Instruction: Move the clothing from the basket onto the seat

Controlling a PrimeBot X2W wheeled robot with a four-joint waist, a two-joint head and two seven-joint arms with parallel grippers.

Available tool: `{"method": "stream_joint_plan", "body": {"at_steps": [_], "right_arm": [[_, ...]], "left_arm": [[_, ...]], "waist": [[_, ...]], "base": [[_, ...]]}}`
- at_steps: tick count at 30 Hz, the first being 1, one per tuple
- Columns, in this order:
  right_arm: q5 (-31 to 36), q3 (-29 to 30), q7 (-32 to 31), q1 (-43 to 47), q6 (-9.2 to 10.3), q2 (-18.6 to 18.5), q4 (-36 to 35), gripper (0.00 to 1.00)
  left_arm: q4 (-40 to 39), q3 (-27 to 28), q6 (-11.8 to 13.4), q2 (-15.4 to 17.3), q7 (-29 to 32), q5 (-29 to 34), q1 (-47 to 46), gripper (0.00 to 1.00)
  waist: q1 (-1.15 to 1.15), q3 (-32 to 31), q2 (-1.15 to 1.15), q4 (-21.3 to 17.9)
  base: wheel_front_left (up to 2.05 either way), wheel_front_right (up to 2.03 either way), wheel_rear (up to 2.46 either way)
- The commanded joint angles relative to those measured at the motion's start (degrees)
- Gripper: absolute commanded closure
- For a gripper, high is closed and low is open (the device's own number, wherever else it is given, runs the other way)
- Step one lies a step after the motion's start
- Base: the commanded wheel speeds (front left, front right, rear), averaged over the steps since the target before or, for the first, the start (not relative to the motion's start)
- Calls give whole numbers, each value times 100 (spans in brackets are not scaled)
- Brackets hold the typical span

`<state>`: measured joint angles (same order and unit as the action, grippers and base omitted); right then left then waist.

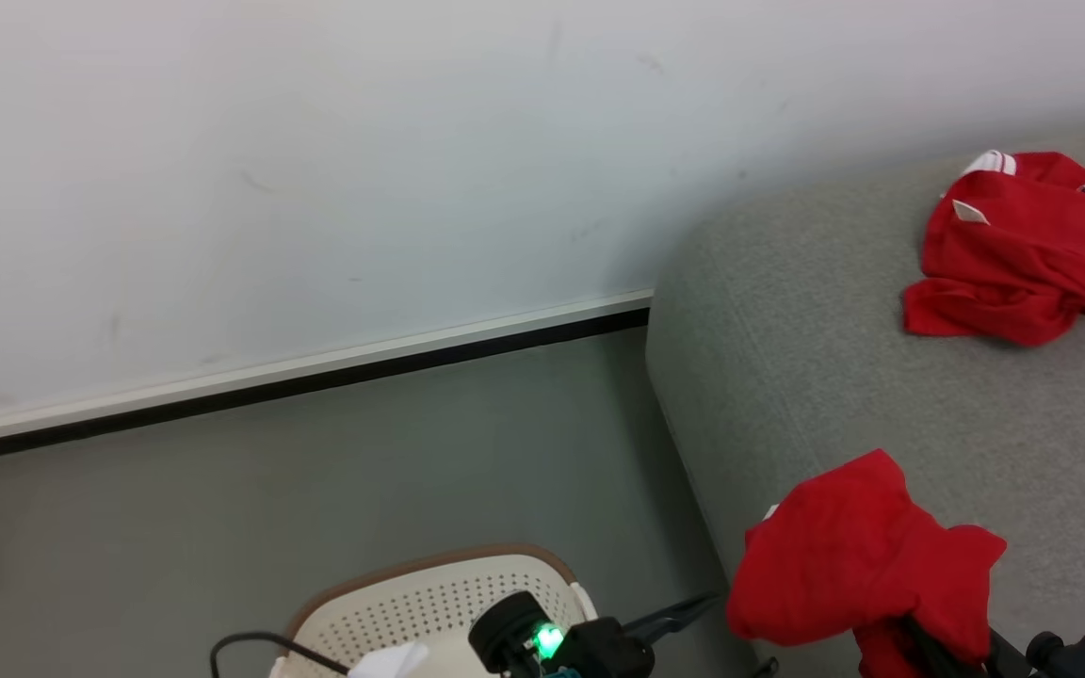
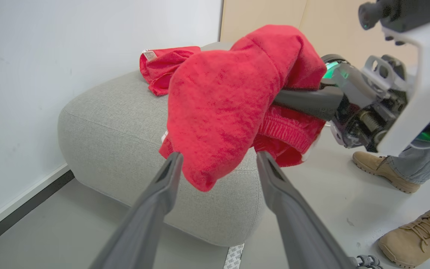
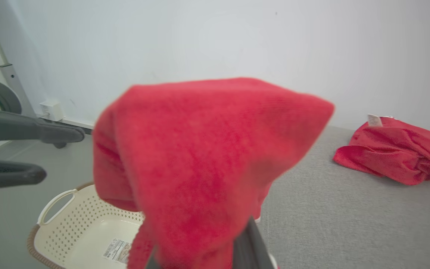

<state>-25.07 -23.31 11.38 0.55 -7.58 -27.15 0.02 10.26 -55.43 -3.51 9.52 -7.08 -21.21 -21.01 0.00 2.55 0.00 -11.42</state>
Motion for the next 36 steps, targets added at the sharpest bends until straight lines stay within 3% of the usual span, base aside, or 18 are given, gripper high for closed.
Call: {"method": "stream_joint_plan", "body": {"at_steps": [1,8,16,24,36], "right_arm": [[31,86,7,65,16,20,-54,100],[155,298,-37,184,16,123,-178,100],[132,471,12,277,16,193,-208,100],[-57,1017,239,-130,15,424,-25,100],[358,2722,387,-2166,15,503,542,100]], "left_arm": [[65,4,6,-22,-57,51,-53,0],[294,-45,-19,-99,-194,28,-124,0],[450,-68,-13,-162,-287,-40,-172,0],[434,25,83,-95,-280,26,-412,0],[52,343,117,174,50,389,-1630,0]], "waist": [[0,91,0,-313],[0,155,0,-854],[0,144,0,-976],[0,612,0,-697],[0,2474,0,-26]], "base": [[0,0,0],[0,0,0],[0,0,0],[0,0,0],[0,0,0]]}}
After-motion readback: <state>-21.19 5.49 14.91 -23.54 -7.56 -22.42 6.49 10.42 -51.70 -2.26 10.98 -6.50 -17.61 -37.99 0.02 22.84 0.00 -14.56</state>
